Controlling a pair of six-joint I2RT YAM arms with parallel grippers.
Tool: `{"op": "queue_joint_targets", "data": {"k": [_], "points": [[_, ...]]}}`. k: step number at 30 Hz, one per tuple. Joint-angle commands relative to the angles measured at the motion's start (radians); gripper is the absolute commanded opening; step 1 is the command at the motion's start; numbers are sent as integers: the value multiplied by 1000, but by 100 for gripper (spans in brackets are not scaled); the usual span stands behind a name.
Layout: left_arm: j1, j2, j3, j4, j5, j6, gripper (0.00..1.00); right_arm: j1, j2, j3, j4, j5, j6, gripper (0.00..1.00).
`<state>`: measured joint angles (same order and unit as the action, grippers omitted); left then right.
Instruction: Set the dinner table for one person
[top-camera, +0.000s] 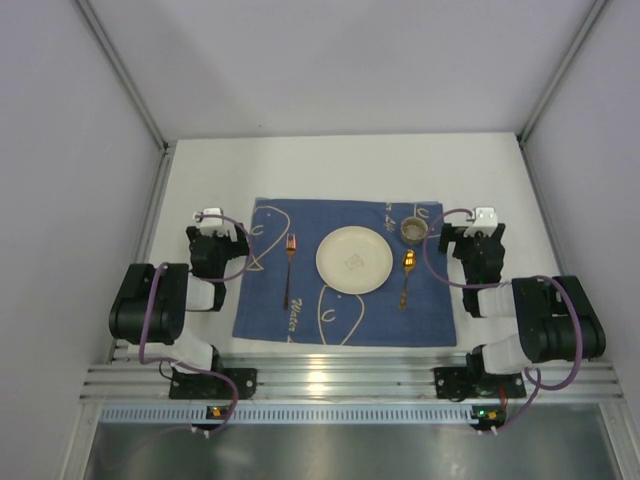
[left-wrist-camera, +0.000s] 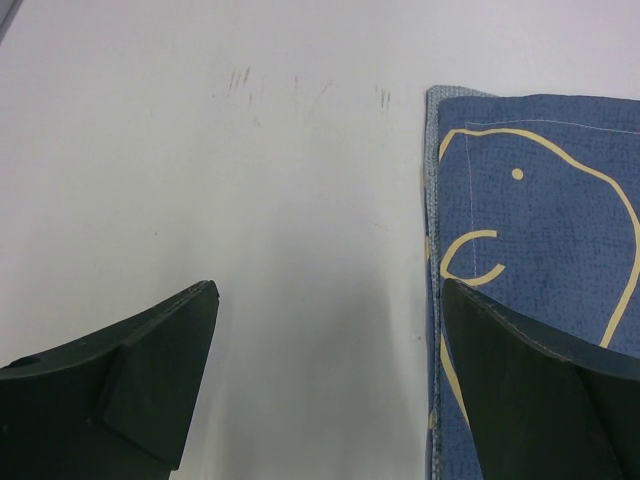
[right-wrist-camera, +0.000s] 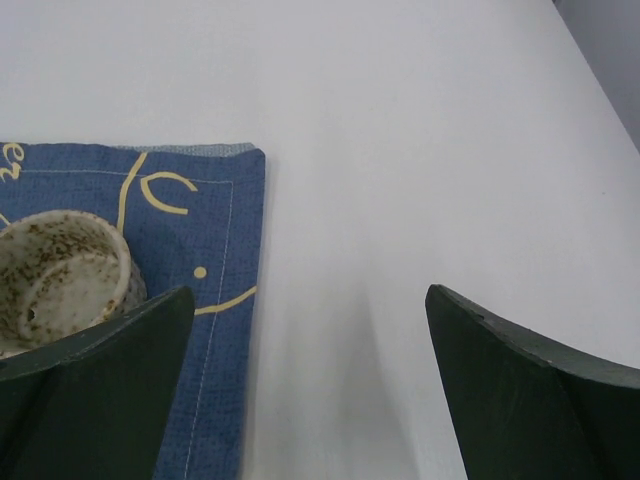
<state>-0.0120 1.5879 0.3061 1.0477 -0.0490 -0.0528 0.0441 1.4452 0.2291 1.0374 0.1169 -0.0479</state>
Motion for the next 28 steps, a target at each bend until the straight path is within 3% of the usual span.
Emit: {"op": "queue_joint_targets", "data": {"k": [1,28], "points": [[4,-5,-1,86,5,1,98,-19,1,30,108,-45,31,100],[4,-5,-1,86,6,1,98,-27,3,32,108,-49,31,100]]}}
